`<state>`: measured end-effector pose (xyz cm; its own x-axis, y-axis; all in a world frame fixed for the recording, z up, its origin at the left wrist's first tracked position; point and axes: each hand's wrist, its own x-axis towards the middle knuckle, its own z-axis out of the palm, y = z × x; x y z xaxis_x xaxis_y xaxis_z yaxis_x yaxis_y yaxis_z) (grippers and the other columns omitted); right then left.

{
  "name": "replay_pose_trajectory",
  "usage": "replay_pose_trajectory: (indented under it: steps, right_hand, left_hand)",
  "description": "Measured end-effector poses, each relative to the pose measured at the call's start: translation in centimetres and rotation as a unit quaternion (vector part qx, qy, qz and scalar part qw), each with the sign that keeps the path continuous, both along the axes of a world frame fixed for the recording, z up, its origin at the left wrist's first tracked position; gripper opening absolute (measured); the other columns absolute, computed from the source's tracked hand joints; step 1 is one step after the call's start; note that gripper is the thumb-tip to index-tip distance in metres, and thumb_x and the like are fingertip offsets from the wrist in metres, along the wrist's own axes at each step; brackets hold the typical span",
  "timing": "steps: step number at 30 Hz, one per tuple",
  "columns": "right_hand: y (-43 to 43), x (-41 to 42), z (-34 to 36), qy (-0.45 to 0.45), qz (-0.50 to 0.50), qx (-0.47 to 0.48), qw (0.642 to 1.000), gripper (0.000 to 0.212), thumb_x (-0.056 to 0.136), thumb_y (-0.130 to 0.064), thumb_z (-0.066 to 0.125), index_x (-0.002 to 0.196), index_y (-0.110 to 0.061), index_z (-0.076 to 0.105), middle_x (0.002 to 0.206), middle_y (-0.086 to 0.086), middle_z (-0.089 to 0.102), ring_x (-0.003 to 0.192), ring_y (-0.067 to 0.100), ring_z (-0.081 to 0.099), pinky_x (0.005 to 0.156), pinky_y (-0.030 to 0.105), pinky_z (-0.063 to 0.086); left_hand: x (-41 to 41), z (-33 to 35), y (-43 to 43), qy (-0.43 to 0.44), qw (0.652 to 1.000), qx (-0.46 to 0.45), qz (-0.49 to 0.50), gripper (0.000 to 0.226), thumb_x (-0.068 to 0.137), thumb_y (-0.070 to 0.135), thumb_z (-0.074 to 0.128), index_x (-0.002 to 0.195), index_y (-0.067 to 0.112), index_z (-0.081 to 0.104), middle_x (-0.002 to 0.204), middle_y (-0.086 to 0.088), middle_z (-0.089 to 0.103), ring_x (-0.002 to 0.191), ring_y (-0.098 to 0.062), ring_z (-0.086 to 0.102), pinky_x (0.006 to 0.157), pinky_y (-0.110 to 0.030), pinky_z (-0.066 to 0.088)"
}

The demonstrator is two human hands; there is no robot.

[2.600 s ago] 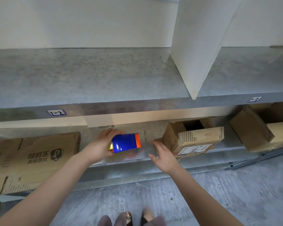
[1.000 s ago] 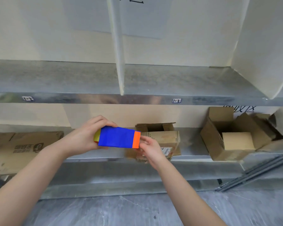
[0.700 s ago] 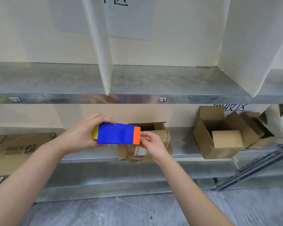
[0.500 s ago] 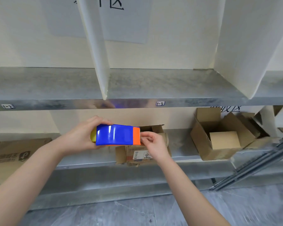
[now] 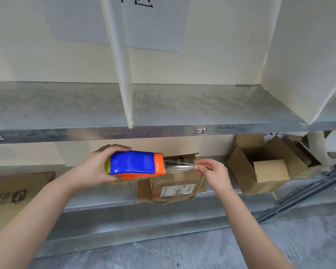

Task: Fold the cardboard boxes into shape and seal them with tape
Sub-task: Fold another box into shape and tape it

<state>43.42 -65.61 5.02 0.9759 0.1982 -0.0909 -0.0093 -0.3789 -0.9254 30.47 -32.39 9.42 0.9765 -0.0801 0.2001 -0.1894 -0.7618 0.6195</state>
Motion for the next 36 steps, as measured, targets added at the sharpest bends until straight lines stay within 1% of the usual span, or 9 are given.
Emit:
replay_pose_trajectory:
  steps: [5, 10, 13, 19, 23, 26, 31, 33, 36]
  right_hand:
    - [0.1, 0.6, -0.2, -0.022, -0.005, -0.034, 0.999, 0.032, 0.091, -0.004, 0.062, 0.083, -0.035, 0.064, 0.081, -0.007, 0.072, 0.079, 0.008, 0.071, 0.086, 0.029, 0.056]
    - [-0.4, 1.1, -1.8, -0.055, 0.035, -0.067, 0.996, 0.023, 0.093, -0.015, 0.059, 0.111, -0.026, 0.050, 0.085, -0.010, 0.073, 0.088, 0.008, 0.069, 0.085, 0.025, 0.051]
    - [-1.0, 1.6, -2.4, -0.038, 0.053, -0.028, 0.997, 0.021, 0.094, -0.009, 0.055, 0.090, -0.030, 0.059, 0.089, -0.005, 0.072, 0.083, 0.012, 0.070, 0.080, 0.028, 0.055]
    - [-2.1, 2.8, -2.5, -0.006, 0.057, -0.012, 0.998, 0.003, 0.088, -0.028, 0.069, 0.091, -0.029, 0.070, 0.087, -0.009, 0.072, 0.083, 0.006, 0.068, 0.076, 0.020, 0.053]
    - [-2.4, 3.3, -2.2, -0.072, 0.046, -0.051, 0.995, 0.007, 0.084, -0.022, 0.075, 0.087, -0.028, 0.071, 0.079, -0.018, 0.068, 0.077, -0.004, 0.063, 0.073, 0.012, 0.049]
    - [-3.2, 3.9, -2.4, -0.084, 0.041, -0.064, 0.994, 0.021, 0.083, -0.023, 0.076, 0.100, -0.030, 0.066, 0.079, -0.015, 0.067, 0.075, -0.004, 0.062, 0.069, 0.004, 0.044]
    - [-4.0, 5.1, -3.3, -0.046, 0.037, -0.096, 0.994, 0.020, 0.085, -0.029, 0.074, 0.104, -0.026, 0.067, 0.080, -0.011, 0.067, 0.077, 0.002, 0.063, 0.080, 0.024, 0.051]
    - [-3.6, 5.2, -4.0, -0.008, 0.031, -0.063, 0.997, 0.006, 0.086, -0.024, 0.073, 0.091, -0.023, 0.070, 0.081, -0.008, 0.069, 0.080, 0.011, 0.068, 0.084, 0.034, 0.057]
    - [-2.8, 5.2, -4.9, 0.075, 0.004, 0.023, 0.997, 0.008, 0.090, -0.014, 0.067, 0.085, -0.020, 0.065, 0.086, 0.001, 0.070, 0.081, 0.020, 0.072, 0.082, 0.037, 0.059]
  left_hand:
    - [0.3, -1.3, 0.2, 0.028, 0.999, -0.006, 0.022, 0.079, 0.061, 0.026, 0.090, 0.122, 0.049, 0.046, 0.127, 0.032, 0.047, 0.120, 0.007, 0.046, 0.096, -0.007, 0.035]
    - [0.9, -2.1, -1.2, 0.027, 0.998, -0.016, 0.056, 0.077, 0.062, 0.026, 0.090, 0.123, 0.047, 0.048, 0.127, 0.026, 0.050, 0.118, 0.010, 0.044, 0.094, -0.002, 0.031]
    - [1.4, -2.5, -2.5, 0.022, 0.997, -0.006, 0.075, 0.076, 0.063, 0.027, 0.090, 0.122, 0.047, 0.048, 0.126, 0.025, 0.050, 0.117, 0.012, 0.043, 0.092, -0.001, 0.031]
    - [2.1, -2.2, -4.7, 0.037, 0.995, -0.002, 0.093, 0.075, 0.062, 0.030, 0.090, 0.120, 0.050, 0.047, 0.125, 0.026, 0.047, 0.116, 0.013, 0.042, 0.092, 0.001, 0.029]
    - [2.0, -2.0, -6.3, 0.049, 0.994, -0.013, 0.097, 0.079, 0.055, 0.049, 0.088, 0.122, 0.052, 0.046, 0.125, 0.024, 0.048, 0.117, 0.014, 0.041, 0.091, 0.002, 0.027]
    - [1.8, -1.8, -7.0, 0.051, 0.993, -0.021, 0.106, 0.079, 0.050, 0.067, 0.077, 0.122, 0.061, 0.044, 0.122, 0.023, 0.049, 0.116, 0.011, 0.042, 0.091, 0.001, 0.027]
    - [1.9, -1.9, -7.2, 0.042, 0.993, -0.026, 0.105, 0.079, 0.052, 0.066, 0.076, 0.121, 0.068, 0.040, 0.121, 0.024, 0.051, 0.114, 0.010, 0.045, 0.091, 0.001, 0.029]
    - [2.1, -2.1, -7.2, 0.052, 0.994, -0.020, 0.099, 0.079, 0.052, 0.066, 0.076, 0.122, 0.068, 0.040, 0.119, 0.021, 0.051, 0.113, 0.008, 0.045, 0.091, 0.000, 0.029]
    - [2.4, -2.3, -6.8, 0.065, 0.993, -0.016, 0.093, 0.079, 0.053, 0.066, 0.077, 0.123, 0.067, 0.039, 0.122, 0.019, 0.052, 0.115, 0.008, 0.046, 0.092, 0.000, 0.029]
